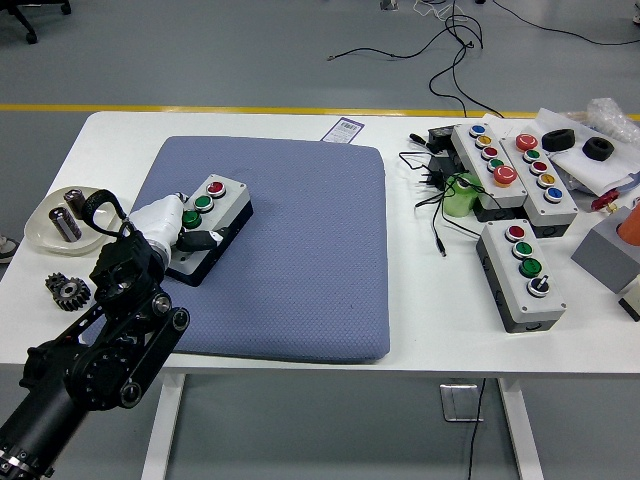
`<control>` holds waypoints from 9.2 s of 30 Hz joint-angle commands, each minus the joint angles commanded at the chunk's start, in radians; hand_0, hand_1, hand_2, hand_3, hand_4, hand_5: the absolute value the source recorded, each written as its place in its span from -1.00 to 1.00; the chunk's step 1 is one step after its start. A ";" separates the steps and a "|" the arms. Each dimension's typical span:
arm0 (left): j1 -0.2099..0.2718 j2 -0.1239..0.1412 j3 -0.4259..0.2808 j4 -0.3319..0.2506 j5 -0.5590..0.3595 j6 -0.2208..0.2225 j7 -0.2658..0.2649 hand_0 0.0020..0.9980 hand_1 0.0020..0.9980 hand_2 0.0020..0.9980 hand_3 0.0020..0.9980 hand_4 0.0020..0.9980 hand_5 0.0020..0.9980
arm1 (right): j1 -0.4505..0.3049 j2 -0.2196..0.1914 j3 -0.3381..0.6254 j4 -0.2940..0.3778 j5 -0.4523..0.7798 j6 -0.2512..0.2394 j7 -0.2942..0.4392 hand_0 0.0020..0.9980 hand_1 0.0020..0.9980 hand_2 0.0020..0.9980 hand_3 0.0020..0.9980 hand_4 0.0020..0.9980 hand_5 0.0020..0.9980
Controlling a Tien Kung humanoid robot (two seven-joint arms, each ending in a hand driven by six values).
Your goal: Pick up the button,place it on the desk,press the button,press the button
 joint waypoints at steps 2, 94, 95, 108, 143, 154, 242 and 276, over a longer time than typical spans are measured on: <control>0.001 0.000 0.002 -0.003 0.000 0.013 0.000 -1.00 -1.00 -1.00 -0.83 0.42 -0.93 | 0.000 0.000 0.000 0.000 0.001 0.000 0.000 0.07 0.33 0.43 0.26 -0.39 -0.69; -0.362 0.539 0.889 0.111 -0.380 0.343 -0.982 -0.95 -1.00 -1.00 -0.88 0.61 -1.00 | 0.000 0.002 -0.018 0.000 0.006 0.002 -0.010 0.08 0.32 0.42 0.25 -0.39 -0.70; -0.362 0.539 0.889 0.115 -0.382 0.341 -0.982 -0.95 -1.00 -1.00 -0.88 0.61 -1.00 | 0.000 0.002 -0.019 0.000 0.006 0.002 -0.010 0.08 0.32 0.42 0.25 -0.39 -0.70; -0.377 0.540 0.889 0.128 -0.330 0.304 -0.941 -0.75 -0.39 -0.25 -0.13 0.95 -0.38 | 0.000 0.002 -0.016 0.000 0.000 0.004 -0.010 0.08 0.32 0.42 0.25 -0.39 -0.70; -0.248 0.597 0.506 -0.219 -0.216 -0.027 -0.684 0.62 0.70 0.82 0.87 0.72 0.48 | 0.002 0.002 0.004 0.000 -0.009 0.001 -0.006 0.08 0.32 0.42 0.25 -0.39 -0.70; -0.160 0.638 0.406 -0.504 -0.207 0.015 -0.375 -1.00 -1.00 -1.00 0.24 0.42 1.00 | 0.001 0.002 0.011 0.000 -0.016 0.001 -0.008 0.07 0.32 0.42 0.25 -0.39 -0.70; -0.172 0.562 0.568 -0.544 -0.379 -0.151 -0.219 -1.00 -1.00 -1.00 0.39 0.38 1.00 | 0.001 0.002 -0.008 0.000 -0.003 0.002 -0.011 0.06 0.31 0.41 0.25 -0.40 -0.70; -0.180 0.548 0.587 -0.474 -0.374 -0.171 -0.218 -1.00 -1.00 -1.00 0.39 0.40 1.00 | 0.002 0.002 -0.011 0.000 -0.001 0.002 -0.011 0.06 0.31 0.41 0.25 -0.39 -0.70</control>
